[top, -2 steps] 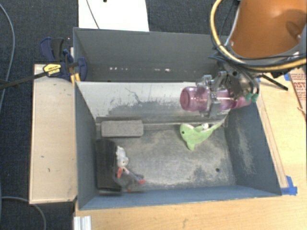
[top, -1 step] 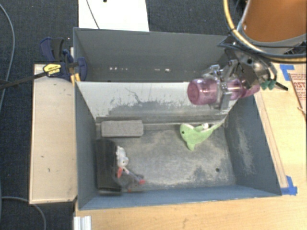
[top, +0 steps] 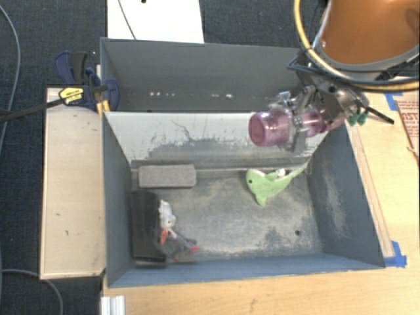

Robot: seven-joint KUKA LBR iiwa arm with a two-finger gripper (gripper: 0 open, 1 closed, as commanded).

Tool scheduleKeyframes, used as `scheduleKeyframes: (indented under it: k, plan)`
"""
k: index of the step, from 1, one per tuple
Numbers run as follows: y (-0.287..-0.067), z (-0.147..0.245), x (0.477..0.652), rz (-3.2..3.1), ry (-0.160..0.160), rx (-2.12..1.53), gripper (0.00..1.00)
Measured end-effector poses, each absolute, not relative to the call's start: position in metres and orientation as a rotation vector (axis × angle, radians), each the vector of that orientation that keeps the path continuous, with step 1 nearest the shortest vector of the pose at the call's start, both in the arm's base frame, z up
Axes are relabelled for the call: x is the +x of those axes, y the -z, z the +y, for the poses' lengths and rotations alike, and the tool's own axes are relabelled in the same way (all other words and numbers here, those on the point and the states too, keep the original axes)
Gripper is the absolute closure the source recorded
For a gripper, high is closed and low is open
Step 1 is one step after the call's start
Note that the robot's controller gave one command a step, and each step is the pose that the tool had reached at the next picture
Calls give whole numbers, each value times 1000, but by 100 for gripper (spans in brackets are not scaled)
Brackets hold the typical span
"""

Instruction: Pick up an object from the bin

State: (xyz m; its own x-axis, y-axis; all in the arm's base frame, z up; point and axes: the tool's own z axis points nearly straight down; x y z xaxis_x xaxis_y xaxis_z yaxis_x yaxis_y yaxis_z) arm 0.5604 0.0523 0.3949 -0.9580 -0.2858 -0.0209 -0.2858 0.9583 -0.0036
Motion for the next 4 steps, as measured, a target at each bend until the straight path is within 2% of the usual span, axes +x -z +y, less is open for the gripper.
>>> scheduleKeyframes:
  k: [1, 2, 3, 4]
  plan:
    - [-375, 57, 561, 3106, -3, -491, 0]
    - [-420, 61, 562, 3088, -2, -541, 0]
    - [-468, 84, 557, 3046, -2, -751, 0]
    - [-478, 98, 562, 3031, -1, -776, 0]
